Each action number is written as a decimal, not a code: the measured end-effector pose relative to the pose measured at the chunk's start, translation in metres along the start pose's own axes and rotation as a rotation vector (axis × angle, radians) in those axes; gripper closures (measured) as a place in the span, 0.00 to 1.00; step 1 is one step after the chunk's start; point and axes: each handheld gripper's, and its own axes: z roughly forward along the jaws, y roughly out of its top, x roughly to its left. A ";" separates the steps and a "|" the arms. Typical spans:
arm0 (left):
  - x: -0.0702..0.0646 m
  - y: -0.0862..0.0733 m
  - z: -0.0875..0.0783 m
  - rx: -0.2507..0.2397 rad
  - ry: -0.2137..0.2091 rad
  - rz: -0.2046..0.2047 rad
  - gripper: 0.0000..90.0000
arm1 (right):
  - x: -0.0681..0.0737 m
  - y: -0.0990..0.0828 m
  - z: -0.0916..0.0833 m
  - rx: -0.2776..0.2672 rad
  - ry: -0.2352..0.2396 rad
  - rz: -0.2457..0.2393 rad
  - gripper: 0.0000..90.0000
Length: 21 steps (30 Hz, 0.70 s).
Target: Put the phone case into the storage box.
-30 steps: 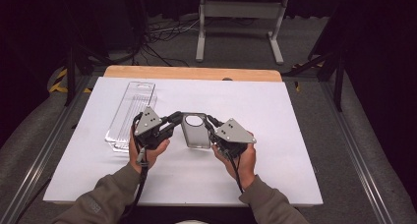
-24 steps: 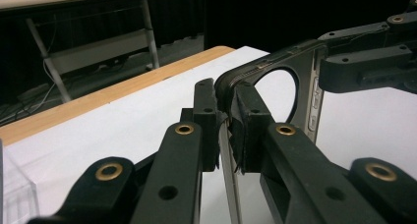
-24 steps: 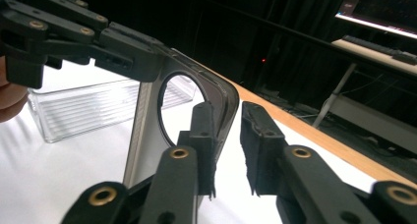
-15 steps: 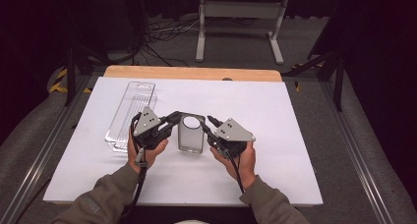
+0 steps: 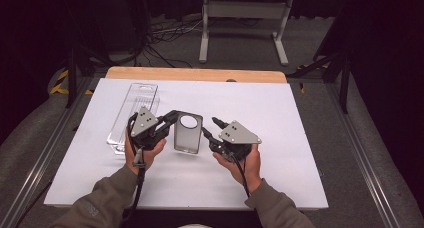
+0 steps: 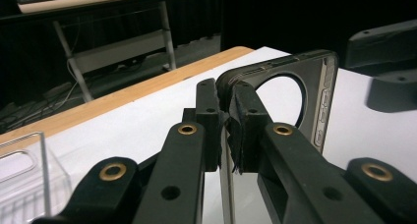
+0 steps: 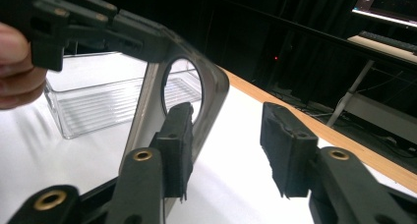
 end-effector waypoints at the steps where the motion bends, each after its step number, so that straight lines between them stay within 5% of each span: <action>1: 0.001 0.000 -0.001 -0.001 0.004 -0.002 0.93 | -0.001 -0.001 -0.001 -0.004 0.010 -0.003 0.60; 9: 0.009 0.002 -0.008 -0.017 0.036 -0.019 0.93 | -0.005 -0.010 -0.013 0.003 0.076 -0.027 0.51; 21: 0.015 0.004 -0.013 -0.024 0.062 -0.021 0.93 | -0.015 -0.028 -0.033 0.029 0.071 -0.030 0.46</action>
